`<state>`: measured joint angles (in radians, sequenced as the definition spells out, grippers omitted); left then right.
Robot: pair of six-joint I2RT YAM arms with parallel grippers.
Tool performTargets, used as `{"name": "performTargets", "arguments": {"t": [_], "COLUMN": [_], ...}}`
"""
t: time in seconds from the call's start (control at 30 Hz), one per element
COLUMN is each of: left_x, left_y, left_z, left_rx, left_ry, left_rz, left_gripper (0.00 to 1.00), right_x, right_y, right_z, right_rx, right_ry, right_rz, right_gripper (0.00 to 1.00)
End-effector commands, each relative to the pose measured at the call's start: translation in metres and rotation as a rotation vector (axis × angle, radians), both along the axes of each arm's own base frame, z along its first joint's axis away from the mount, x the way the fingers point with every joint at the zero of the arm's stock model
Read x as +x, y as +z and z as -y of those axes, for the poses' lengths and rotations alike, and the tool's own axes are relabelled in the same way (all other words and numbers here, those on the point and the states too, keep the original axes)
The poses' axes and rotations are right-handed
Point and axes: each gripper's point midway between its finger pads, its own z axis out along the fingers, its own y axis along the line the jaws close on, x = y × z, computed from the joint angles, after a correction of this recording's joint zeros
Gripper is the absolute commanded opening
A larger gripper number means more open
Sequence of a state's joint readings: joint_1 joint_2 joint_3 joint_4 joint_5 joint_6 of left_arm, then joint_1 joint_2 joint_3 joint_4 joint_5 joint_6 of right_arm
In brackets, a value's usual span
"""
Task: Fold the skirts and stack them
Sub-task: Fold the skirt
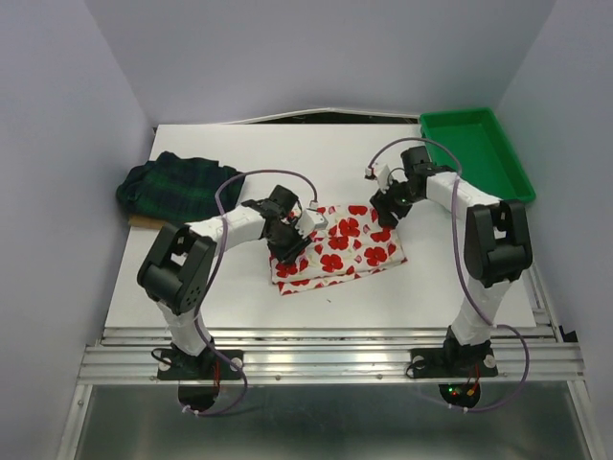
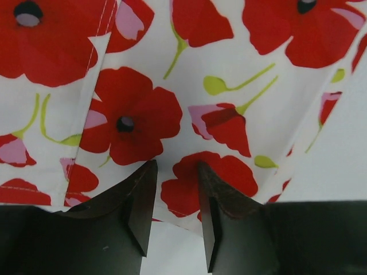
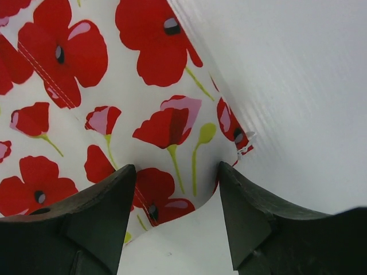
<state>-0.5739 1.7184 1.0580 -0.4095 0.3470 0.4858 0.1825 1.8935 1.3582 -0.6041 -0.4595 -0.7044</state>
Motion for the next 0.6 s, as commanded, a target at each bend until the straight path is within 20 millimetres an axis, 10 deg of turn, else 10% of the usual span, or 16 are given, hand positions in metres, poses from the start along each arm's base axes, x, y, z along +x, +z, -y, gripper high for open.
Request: {"name": "performTargets", "arguments": {"t": [0.0, 0.3, 0.43, 0.57], "left_x": [0.028, 0.149, 0.206, 0.205], "left_y": [-0.004, 0.002, 0.071, 0.136], "left_z": [-0.007, -0.026, -0.009, -0.009], "left_rx": [0.062, 0.048, -0.099, -0.322], "left_ry": [0.055, 0.229, 0.278, 0.337], "left_rz": [0.045, 0.111, 0.225, 0.246], "left_gripper": [0.43, 0.37, 0.47, 0.5], "right_x": [-0.01, -0.088, -0.138, -0.12], "right_y": [-0.016, -0.04, -0.019, 0.026], "right_z": [0.013, 0.022, -0.027, -0.063], "right_rx": [-0.111, -0.201, -0.049, 0.115], "right_ry": [0.004, 0.057, 0.107, 0.022], "right_rz": [-0.01, -0.164, -0.305, -0.313], "right_gripper": [0.65, 0.64, 0.65, 0.65]}}
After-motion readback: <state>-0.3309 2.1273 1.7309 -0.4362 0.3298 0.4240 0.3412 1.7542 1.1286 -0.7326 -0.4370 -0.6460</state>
